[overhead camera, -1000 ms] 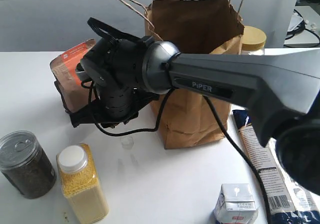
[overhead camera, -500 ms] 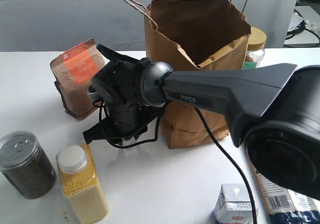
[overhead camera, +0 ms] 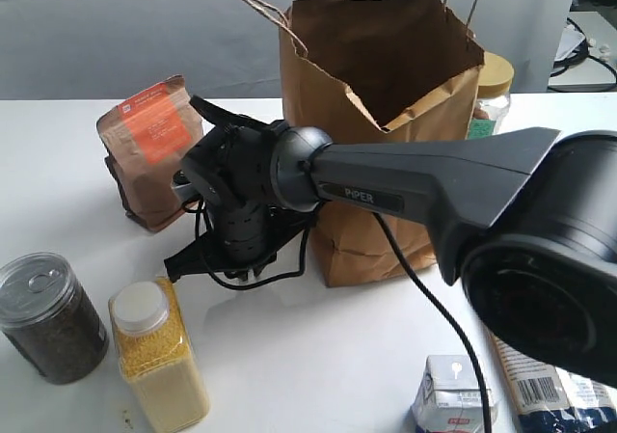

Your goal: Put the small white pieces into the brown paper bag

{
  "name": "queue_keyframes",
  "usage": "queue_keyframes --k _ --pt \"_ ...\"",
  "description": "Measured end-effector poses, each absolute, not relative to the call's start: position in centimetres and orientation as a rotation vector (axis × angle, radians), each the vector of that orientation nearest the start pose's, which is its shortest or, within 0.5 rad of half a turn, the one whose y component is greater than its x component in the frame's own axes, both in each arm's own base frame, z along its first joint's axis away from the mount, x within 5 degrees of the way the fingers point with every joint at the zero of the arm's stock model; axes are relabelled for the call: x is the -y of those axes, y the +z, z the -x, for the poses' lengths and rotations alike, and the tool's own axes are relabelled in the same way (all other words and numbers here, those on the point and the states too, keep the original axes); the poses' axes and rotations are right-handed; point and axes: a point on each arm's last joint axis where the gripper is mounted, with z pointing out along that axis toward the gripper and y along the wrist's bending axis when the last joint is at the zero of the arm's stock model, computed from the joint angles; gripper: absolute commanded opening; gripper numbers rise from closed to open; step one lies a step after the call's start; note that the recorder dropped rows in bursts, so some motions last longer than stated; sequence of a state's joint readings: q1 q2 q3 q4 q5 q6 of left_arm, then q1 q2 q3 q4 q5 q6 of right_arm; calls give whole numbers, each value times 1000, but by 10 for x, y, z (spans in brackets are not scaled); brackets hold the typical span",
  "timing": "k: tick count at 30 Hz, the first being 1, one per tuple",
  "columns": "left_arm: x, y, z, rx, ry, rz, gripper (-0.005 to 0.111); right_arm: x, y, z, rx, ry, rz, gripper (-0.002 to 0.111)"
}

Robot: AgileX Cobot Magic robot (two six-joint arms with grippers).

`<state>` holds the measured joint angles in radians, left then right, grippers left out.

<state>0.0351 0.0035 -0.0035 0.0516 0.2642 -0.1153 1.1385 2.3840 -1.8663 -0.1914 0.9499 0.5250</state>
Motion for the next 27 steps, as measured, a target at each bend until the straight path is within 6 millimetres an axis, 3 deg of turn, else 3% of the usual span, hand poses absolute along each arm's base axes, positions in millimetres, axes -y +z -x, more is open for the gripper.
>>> queue_keyframes --k 6,14,20,27 --pt "-3 190 -55 -1745 -10 98 0 -436 129 -216 -2689 67 1008 0" --pt "-3 190 -55 -1745 -10 98 0 -439 208 -205 -2486 216 1001 0" --pt "-3 190 -55 -1745 -10 98 0 -440 261 -176 -2331 306 1043 0" --pt "-3 190 -55 -1745 -10 98 0 -434 288 -128 -2200 421 1073 0"
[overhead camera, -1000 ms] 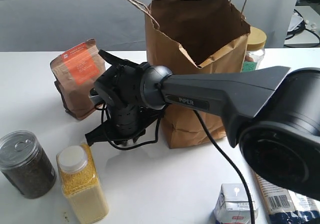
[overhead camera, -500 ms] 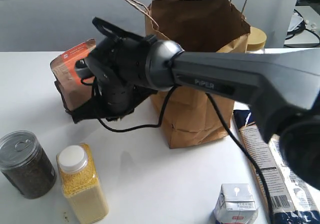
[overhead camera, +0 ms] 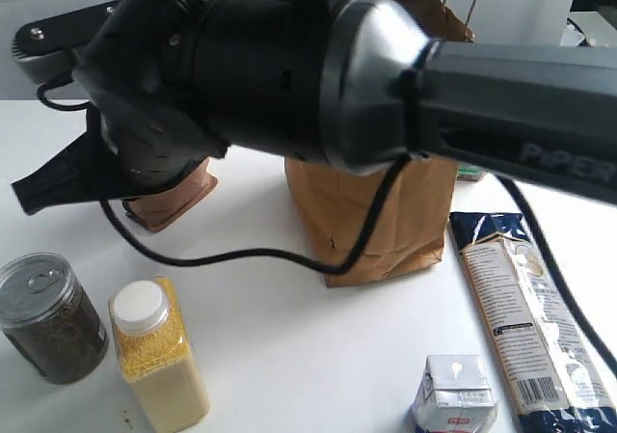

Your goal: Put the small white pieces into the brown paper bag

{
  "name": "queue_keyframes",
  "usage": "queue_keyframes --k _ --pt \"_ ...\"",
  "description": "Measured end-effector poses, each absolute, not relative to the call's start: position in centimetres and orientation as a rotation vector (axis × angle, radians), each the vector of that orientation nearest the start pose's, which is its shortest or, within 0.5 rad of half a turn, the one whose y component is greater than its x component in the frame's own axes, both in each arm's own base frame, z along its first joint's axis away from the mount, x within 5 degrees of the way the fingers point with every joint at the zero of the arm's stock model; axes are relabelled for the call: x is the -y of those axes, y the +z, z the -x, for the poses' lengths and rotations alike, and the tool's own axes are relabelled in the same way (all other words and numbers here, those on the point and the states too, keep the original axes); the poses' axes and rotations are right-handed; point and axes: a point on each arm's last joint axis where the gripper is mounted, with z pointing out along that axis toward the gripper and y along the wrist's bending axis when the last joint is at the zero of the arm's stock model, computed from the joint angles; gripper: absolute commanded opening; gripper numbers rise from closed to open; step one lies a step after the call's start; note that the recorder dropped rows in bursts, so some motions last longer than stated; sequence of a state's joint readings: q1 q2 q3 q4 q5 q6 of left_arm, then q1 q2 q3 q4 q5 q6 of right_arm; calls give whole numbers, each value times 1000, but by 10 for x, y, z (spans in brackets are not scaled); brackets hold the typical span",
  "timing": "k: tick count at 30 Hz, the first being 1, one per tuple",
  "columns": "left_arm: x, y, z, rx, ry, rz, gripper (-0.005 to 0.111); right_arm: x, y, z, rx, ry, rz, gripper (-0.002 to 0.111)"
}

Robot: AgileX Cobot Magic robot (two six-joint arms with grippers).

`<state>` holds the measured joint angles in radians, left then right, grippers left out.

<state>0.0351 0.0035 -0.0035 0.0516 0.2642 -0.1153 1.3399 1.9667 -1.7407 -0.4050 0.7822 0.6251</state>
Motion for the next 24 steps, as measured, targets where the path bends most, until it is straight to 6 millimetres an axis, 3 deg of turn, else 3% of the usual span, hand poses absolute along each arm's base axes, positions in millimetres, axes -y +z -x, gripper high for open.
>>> queue_keyframes --k 10,17,24 --pt "-3 190 -55 -1745 -10 98 0 -394 307 -79 -2110 533 1089 0" --pt "-3 190 -55 -1745 -10 98 0 -355 319 -79 -2096 522 1042 0" --pt "-3 190 -55 -1745 -10 98 0 -311 350 -93 -2008 589 930 0"
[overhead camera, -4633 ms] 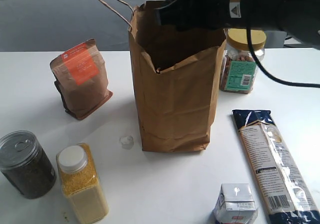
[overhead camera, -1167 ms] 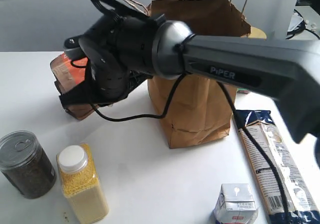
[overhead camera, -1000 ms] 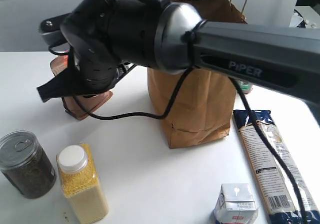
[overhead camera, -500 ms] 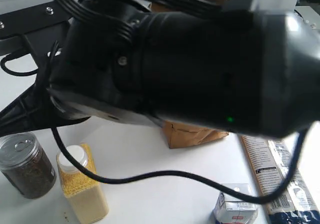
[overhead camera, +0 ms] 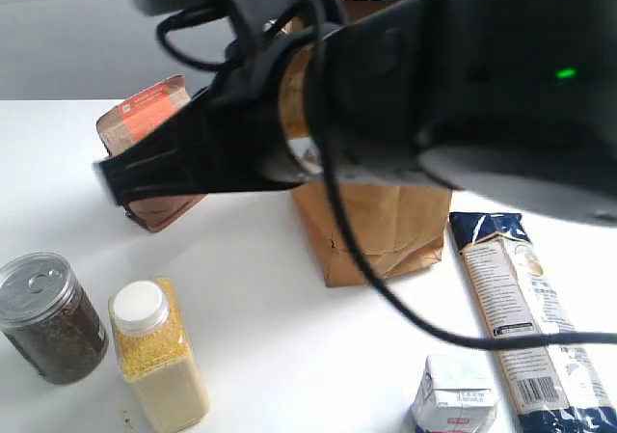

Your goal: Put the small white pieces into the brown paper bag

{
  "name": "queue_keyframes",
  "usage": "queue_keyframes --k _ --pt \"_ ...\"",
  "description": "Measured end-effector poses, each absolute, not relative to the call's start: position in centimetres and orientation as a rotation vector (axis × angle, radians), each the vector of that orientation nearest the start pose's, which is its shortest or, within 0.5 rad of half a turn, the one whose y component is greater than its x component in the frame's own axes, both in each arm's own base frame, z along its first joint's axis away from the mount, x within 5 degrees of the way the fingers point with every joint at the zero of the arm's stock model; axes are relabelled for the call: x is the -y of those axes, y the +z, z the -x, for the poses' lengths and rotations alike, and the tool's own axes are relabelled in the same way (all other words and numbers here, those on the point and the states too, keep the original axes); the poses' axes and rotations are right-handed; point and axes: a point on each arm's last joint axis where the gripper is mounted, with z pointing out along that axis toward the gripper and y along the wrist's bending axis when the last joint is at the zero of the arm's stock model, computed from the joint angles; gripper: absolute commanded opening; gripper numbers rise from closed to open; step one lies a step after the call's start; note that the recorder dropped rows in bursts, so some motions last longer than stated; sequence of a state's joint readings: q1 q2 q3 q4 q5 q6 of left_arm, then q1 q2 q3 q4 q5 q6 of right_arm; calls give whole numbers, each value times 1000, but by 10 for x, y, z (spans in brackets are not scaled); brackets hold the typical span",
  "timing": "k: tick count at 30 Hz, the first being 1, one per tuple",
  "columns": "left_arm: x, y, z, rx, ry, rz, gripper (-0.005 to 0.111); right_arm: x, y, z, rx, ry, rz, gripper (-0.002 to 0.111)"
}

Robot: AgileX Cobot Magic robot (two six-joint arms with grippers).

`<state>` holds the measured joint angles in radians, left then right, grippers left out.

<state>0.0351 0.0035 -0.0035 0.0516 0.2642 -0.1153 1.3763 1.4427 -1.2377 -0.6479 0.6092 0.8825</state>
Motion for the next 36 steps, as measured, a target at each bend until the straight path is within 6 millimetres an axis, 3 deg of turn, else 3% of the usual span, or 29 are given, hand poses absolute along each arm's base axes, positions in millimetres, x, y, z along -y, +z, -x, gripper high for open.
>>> queue_keyframes --k 7,14,17,22,27,30,33,36 --pt "-3 190 -55 -1745 -10 98 0 -268 369 -127 -1955 621 763 0" --pt "-3 190 -55 -1745 -10 98 0 -243 377 -176 -1894 592 633 0" --pt "-3 190 -55 -1745 -10 98 0 -238 371 -198 -1892 572 594 0" --pt "-3 190 -55 -1745 -10 98 0 -241 343 -232 -1947 527 581 0" --pt "-3 190 -55 -1745 -10 98 0 -250 313 -250 -2005 483 649 0" --pt "-3 190 -55 -1745 -10 98 0 -253 305 -253 -2018 467 676 1" --pt "-3 190 -55 -1745 -10 98 0 -254 305 -253 -2012 477 674 12" --pt "-3 190 -55 -1745 -10 98 0 -255 306 -253 -2003 486 674 34"
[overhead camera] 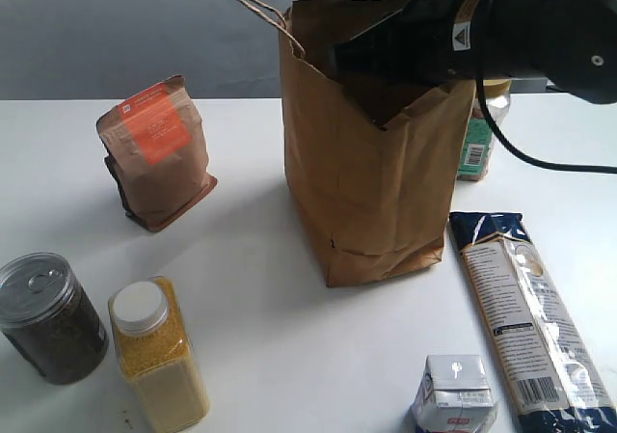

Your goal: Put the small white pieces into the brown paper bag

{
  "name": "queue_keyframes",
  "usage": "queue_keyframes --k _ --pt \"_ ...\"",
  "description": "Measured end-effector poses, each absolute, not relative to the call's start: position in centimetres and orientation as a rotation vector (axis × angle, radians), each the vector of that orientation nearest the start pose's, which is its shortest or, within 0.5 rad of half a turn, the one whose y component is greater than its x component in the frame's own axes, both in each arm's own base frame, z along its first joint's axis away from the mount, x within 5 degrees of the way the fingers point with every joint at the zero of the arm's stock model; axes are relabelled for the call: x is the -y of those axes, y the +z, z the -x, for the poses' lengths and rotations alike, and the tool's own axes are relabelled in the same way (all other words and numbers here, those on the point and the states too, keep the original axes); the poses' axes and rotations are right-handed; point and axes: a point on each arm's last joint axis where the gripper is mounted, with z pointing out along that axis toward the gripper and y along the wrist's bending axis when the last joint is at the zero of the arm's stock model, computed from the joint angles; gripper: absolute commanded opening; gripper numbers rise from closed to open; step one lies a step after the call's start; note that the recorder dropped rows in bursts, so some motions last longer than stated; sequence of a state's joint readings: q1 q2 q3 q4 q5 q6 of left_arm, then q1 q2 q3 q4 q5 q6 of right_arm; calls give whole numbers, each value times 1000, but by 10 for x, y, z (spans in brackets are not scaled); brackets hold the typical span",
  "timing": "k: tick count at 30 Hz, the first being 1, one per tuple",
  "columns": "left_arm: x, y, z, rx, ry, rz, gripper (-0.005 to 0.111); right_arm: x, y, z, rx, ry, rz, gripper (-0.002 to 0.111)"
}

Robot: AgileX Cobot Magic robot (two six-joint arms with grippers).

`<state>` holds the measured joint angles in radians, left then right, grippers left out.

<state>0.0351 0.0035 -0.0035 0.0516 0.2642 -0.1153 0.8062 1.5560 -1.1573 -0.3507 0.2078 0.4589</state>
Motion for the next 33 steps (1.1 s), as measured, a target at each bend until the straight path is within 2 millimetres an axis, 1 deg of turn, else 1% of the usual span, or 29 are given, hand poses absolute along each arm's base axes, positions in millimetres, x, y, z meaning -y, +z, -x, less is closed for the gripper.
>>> queue_keyframes --k 3,5,9,10,11,12,13,14,15,16,17,18,19,21,23,24,27,30,33 --pt "-3 190 -55 -1745 -10 98 0 -255 306 -253 -2004 488 672 52" --pt "-3 190 -55 -1745 -10 98 0 -255 306 -253 -2006 491 668 55" --pt "-3 190 -55 -1745 -10 98 0 -255 306 -253 -2016 508 651 55" --pt "-3 190 -55 -1745 -10 98 0 -255 306 -253 -2018 511 647 51" --pt "-3 190 -55 -1745 -10 98 0 -253 311 -251 -2005 520 640 47" --pt "-3 190 -55 -1745 -10 98 0 -251 315 -249 -1998 523 635 33" --pt "-3 190 -55 -1745 -10 98 0 -244 329 -243 -1970 540 615 26" --pt "-3 190 -55 -1745 -10 98 0 -240 339 -238 -1952 552 602 12" --pt "-3 190 -55 -1745 -10 98 0 -228 357 -227 -1916 588 566 2" --pt "-3 190 -55 -1745 -10 98 0 -216 370 -216 -1881 611 544 0" --pt "-3 190 -55 -1745 -10 98 0 -205 374 -210 -1865 620 527 0" --pt "-3 190 -55 -1745 -10 98 0 -191 377 -202 -1846 622 503 0" --pt "-3 190 -55 -1745 -10 98 0 -179 376 -198 -1836 613 483 0" --pt "-3 190 -55 -1745 -10 98 0 -148 372 -186 -1817 577 430 0" --pt "-3 190 -55 -1745 -10 98 0 -117 360 -171 -1796 515 398 0" --pt "-3 190 -55 -1745 -10 98 0 -102 354 -160 -1765 487 385 0" --pt "-3 190 -55 -1745 -10 98 0 -76 346 -143 -1702 441 322 0" --pt "-3 190 -55 -1745 -10 98 0 -55 336 -125 -1655 402 244 0" --pt "-3 190 -55 -1745 -10 98 0 -38 328 -106 -1592 375 168 0"
